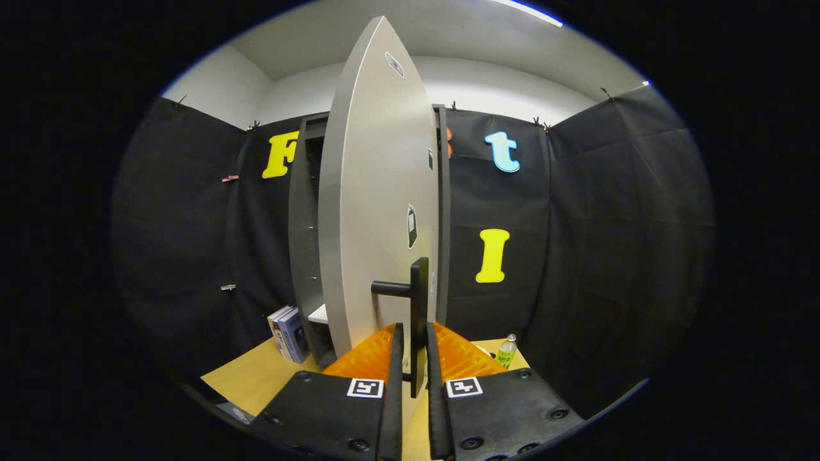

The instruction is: Open the shoe cabinet door, grab the shoes and put them into the shoe cabinet, then close the shoe cabinet door.

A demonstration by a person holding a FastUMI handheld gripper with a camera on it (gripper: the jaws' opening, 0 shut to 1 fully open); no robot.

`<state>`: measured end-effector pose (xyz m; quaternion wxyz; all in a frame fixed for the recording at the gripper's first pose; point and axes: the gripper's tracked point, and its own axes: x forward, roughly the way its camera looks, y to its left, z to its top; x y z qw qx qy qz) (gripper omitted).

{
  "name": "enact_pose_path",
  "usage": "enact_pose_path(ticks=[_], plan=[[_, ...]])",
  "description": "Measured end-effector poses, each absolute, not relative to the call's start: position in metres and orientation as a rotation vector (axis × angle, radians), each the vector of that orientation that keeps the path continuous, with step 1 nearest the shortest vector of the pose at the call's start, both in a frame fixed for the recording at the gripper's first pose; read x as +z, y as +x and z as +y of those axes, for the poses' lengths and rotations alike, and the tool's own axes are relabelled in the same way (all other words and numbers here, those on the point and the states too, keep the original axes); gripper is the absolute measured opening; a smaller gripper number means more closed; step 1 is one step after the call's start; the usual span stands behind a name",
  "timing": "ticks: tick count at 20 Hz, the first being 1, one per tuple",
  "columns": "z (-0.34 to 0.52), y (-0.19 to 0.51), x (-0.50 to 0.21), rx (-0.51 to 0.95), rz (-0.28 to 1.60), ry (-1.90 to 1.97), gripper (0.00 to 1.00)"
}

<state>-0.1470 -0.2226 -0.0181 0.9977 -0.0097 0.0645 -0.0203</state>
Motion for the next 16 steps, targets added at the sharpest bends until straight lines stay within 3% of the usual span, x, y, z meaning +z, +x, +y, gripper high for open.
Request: enact_pose_path(ticks=[3, 16], plan=[[-0.240, -0.157, -0.019, -0.068, 0.121, -0.018, 0.16], [-0.294, -0.167, -0.020, -0.144, 0.105, 0.041, 0.15]])
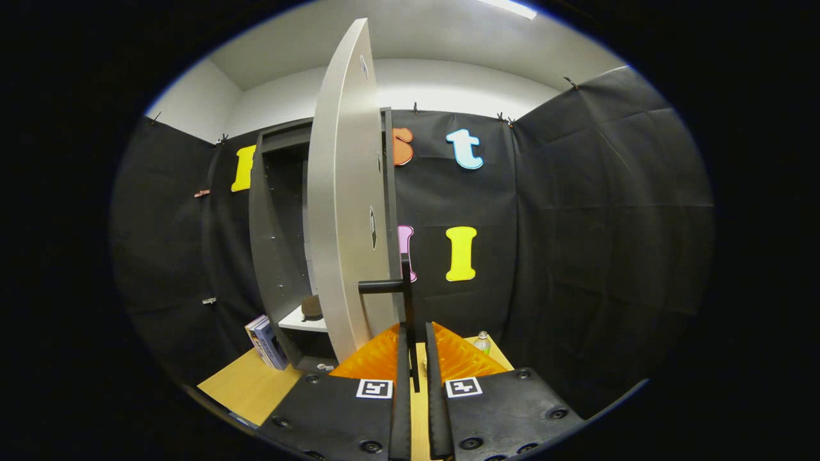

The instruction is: Open the shoe cabinet door, grab the shoes and put them into the shoe cabinet, then close the shoe cabinet door.

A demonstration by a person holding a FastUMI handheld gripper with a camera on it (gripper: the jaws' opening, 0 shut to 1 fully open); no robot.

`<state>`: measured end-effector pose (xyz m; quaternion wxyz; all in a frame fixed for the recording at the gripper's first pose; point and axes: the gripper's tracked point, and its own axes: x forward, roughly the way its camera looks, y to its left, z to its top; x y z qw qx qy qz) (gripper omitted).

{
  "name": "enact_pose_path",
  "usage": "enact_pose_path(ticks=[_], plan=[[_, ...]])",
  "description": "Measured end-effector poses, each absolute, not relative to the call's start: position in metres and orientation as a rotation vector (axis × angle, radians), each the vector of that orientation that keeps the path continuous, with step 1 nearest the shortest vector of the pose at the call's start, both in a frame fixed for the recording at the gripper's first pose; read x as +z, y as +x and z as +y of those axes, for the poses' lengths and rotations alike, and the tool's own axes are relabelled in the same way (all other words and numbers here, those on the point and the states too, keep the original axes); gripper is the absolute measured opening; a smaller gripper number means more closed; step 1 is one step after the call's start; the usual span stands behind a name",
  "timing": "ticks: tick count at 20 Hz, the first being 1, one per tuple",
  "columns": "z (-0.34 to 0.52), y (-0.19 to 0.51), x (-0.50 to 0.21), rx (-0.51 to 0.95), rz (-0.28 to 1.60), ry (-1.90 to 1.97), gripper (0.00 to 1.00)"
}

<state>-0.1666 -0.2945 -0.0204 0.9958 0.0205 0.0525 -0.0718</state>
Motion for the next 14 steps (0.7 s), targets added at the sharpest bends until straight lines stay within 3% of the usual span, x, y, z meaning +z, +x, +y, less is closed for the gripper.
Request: enact_pose_path(ticks=[7, 14], plan=[[-0.291, -0.197, -0.005, -0.166, 0.039, 0.020, 0.15], [-0.228, -0.208, -0.007, -0.091, -0.012, -0.003, 0.15]])
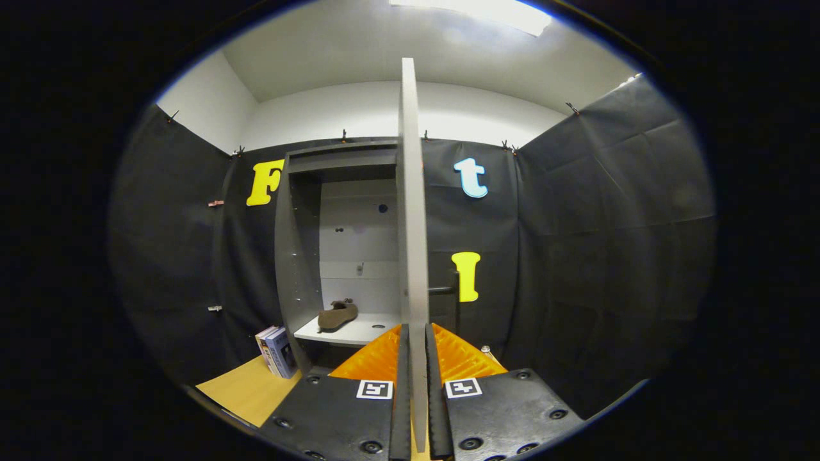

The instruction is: Open the shoe cabinet door, grab the shoes and put them into the shoe cabinet, then close the shoe cabinet door.

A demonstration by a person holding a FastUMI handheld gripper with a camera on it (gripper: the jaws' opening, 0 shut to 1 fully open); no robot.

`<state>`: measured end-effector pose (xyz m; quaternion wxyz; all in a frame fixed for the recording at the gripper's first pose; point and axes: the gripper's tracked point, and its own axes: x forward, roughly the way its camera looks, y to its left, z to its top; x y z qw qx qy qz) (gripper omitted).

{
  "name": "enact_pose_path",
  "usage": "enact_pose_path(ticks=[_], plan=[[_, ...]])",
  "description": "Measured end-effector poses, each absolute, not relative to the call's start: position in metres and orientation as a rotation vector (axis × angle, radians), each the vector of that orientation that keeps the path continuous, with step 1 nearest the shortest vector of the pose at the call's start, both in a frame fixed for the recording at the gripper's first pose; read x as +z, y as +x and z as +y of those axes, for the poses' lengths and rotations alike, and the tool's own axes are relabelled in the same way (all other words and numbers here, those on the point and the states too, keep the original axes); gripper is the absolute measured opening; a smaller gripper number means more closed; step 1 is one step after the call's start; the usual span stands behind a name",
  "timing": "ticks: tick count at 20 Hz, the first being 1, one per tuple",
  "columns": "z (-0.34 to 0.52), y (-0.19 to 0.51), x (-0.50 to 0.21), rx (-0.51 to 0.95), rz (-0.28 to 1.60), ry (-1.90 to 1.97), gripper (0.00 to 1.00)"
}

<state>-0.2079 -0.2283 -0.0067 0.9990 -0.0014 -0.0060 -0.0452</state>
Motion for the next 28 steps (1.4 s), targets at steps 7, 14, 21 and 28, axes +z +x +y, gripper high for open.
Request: enact_pose_path(ticks=[7, 14, 21, 28], plan=[[-0.111, -0.165, -0.088, 0.040, 0.164, 0.055, 0.15], [-0.015, -0.130, -0.201, 0.053, 0.386, 0.072, 0.16], [0.018, -0.129, -0.320, -0.031, 0.641, 0.076, 0.16], [0.030, -0.142, -0.428, -0.025, 0.864, 0.086, 0.23]])
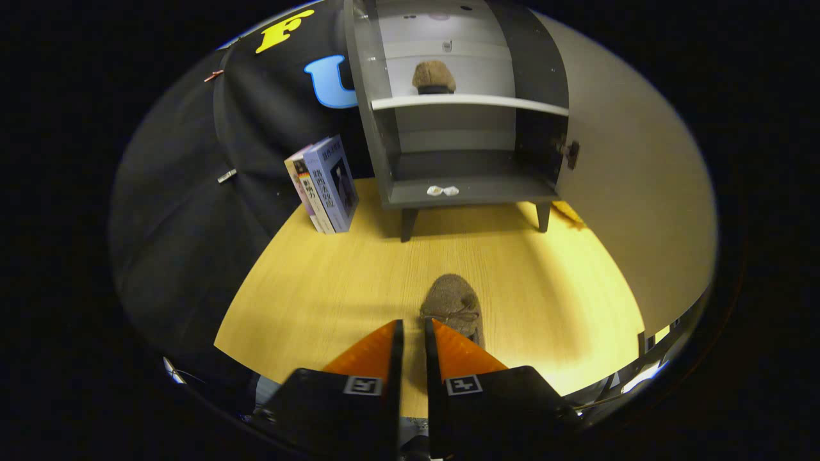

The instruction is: Open the shoe cabinet door, grab the shoes and put them into the shoe cabinet, then close the shoe cabinet door.

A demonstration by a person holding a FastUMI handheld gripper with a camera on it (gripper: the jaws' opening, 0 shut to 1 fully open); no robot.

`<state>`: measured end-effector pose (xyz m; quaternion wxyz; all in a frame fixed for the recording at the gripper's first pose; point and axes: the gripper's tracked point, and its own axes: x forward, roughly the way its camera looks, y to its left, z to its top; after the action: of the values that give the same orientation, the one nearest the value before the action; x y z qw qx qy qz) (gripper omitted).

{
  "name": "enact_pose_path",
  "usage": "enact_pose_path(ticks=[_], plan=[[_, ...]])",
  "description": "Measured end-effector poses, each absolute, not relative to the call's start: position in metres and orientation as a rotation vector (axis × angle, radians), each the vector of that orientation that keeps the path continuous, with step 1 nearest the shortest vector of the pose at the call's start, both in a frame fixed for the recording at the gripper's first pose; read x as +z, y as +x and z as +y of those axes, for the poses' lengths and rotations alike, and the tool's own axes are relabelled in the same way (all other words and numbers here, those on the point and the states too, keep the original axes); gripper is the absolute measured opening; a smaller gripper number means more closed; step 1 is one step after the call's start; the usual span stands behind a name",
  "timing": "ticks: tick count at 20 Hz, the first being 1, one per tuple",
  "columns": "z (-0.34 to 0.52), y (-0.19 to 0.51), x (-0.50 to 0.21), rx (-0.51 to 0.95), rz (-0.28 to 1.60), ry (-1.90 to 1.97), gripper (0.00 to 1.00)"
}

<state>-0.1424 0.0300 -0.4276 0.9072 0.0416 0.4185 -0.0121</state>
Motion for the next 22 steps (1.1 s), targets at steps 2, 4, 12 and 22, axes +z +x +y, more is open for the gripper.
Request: enact_pose_path(ticks=[2, 4, 12, 22], plan=[[0.028, -0.140, -0.451, -0.028, 0.895, 0.080, 0.26], [0.024, -0.141, -0.473, -0.032, 0.932, 0.080, 0.23], [0.017, -0.146, -0.524, -0.041, 1.007, 0.073, 0.22], [0.015, -0.129, -0.556, -0.035, 1.042, 0.062, 0.23]])
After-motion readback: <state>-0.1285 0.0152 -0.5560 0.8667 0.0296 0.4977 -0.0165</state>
